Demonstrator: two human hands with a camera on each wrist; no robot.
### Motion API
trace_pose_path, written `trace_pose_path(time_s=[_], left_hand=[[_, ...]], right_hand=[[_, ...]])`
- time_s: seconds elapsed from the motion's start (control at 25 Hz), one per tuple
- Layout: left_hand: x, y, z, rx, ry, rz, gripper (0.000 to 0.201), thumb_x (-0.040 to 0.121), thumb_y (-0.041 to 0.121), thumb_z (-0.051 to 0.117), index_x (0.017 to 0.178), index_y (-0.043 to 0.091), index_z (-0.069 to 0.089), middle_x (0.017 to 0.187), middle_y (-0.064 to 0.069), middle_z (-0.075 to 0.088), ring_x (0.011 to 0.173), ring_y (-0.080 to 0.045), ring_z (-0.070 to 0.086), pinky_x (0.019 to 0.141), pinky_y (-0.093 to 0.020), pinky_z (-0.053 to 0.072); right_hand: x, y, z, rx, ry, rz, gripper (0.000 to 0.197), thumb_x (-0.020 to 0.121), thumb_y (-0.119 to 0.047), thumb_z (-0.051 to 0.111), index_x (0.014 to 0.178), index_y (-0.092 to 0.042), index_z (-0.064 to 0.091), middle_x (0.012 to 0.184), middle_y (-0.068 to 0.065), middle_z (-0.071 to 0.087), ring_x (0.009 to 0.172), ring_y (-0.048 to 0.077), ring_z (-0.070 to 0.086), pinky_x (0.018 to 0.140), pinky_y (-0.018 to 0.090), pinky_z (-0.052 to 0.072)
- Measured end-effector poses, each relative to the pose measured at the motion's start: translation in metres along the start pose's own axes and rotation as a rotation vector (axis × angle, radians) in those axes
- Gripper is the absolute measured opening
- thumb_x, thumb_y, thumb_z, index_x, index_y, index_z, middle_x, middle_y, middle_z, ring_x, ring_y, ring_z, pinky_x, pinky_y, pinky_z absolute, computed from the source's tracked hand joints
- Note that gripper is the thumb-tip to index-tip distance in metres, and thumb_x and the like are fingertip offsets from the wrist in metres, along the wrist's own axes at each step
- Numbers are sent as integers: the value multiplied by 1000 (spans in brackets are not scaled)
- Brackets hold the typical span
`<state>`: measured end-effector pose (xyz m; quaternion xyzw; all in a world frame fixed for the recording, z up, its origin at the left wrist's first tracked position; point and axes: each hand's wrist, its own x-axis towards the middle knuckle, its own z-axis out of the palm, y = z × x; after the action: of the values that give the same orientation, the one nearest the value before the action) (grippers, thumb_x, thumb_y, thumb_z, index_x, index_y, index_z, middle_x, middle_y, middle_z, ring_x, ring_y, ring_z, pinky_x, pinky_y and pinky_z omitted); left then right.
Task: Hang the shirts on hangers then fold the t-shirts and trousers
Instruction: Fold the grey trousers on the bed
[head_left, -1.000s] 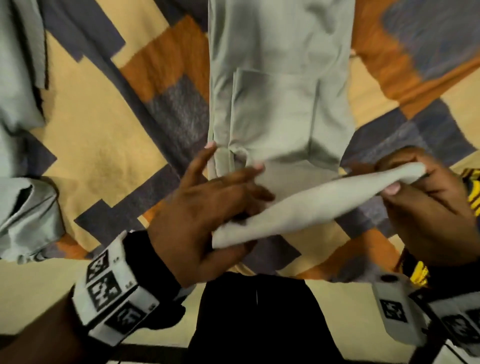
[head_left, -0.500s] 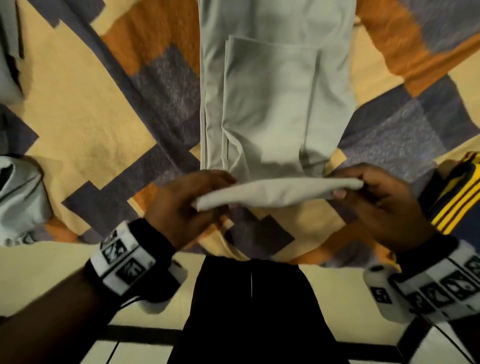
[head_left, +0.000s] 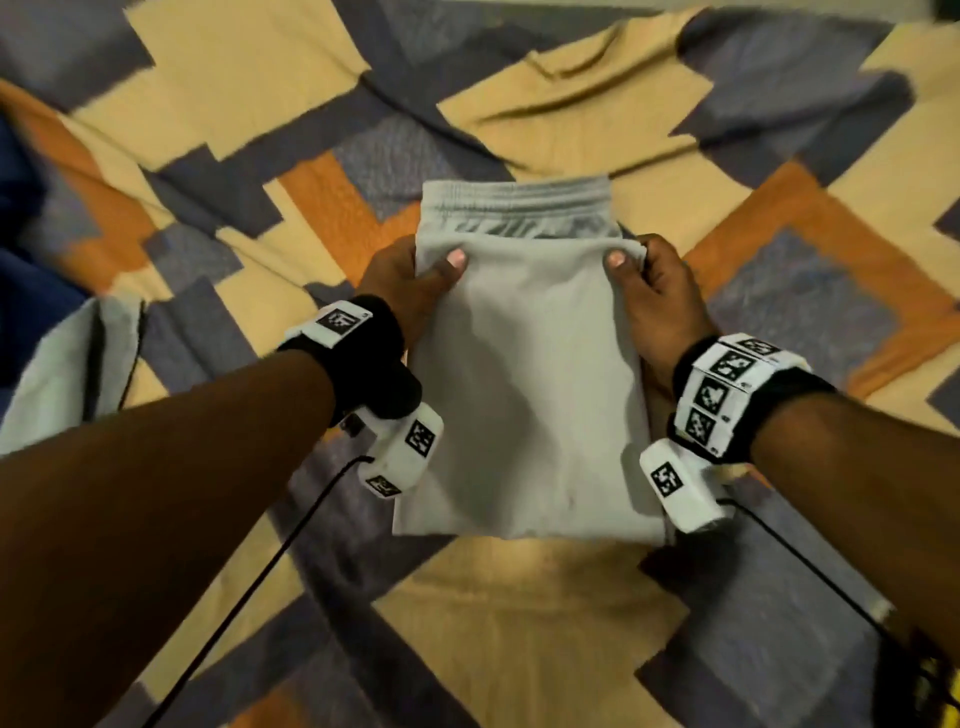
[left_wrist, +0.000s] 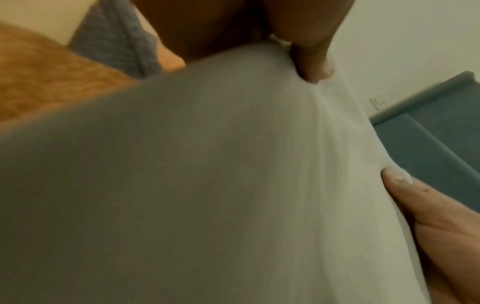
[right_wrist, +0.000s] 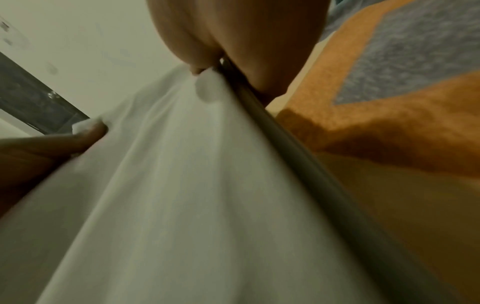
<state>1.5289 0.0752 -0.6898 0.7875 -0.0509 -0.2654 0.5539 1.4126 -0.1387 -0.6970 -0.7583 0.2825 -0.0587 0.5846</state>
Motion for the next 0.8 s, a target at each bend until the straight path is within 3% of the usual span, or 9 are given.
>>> trace_pose_path(time_s=[0.08,0.16,0.28,0.4,0.48,0.56,0.64,0.72,0.8], left_hand=[[17,3,7,20,60,6,28,95,28,55,118,11,59,106,1,64,90,-11,61,73,-16,49],[33,-2,8,92,107,-16,34,96,35,51,122,14,57,115,-2,64,102,-19,60,86,-28,50],[52,-2,4,128,134,-80,39,93,45,51,120,17,56,115,-5,65,101,-25,62,90,-46,51],[42,-7,2,-17,87,-142,40,87,40,63,116,15,51,108,-7,66,92,-24,65,80,-45,56],[14,-9,-1,-126,77,-190,52,83,30,72,125,12,46,107,-8,66,86,-20,66,68,-35,56],[-20,-14,-9,-240,72,-286,60,83,20,72,133,16,38,110,-7,66,86,-19,67,69,-37,57],[-53,-20,-15,-318,-17,-295,78,77,12,77,139,19,31,118,-7,64,98,-22,67,79,-41,57],[-80,-26,-20,-255,-125,-282,95,66,12,84,142,25,28,124,-4,61,101,-19,67,79,-40,58],[-90,-29,-23,-92,-187,-261,102,64,13,86,144,29,24,122,1,60,95,-11,67,77,-36,58]], right_hand=[[21,-5,6,-91,14,-5,21,98,-30,48,83,-17,44,71,5,46,69,11,43,65,33,36],[41,-8,9,-197,1,-11,25,100,-27,46,78,-21,37,67,-6,38,62,9,37,58,28,28],[68,-11,9,-317,-40,-16,19,100,-32,47,88,-18,42,71,-5,44,71,16,44,57,28,22],[77,-16,8,-478,-52,42,26,99,-36,48,97,-10,47,77,2,50,80,20,47,58,28,20],[70,-24,15,-448,41,75,35,96,-37,52,116,-8,48,98,10,60,89,26,54,65,28,31],[47,-31,28,-466,133,25,47,91,-36,58,130,-13,44,122,14,56,109,33,54,82,34,43],[5,-28,41,-624,105,-172,51,89,-37,57,131,-11,48,133,18,48,123,38,46,98,43,41],[-40,-20,45,-812,19,-355,50,89,-39,52,129,-10,53,143,21,40,132,40,38,107,48,35],[-71,-10,38,-994,-104,-399,51,91,-40,48,135,-15,48,154,20,27,141,40,26,111,52,28]])
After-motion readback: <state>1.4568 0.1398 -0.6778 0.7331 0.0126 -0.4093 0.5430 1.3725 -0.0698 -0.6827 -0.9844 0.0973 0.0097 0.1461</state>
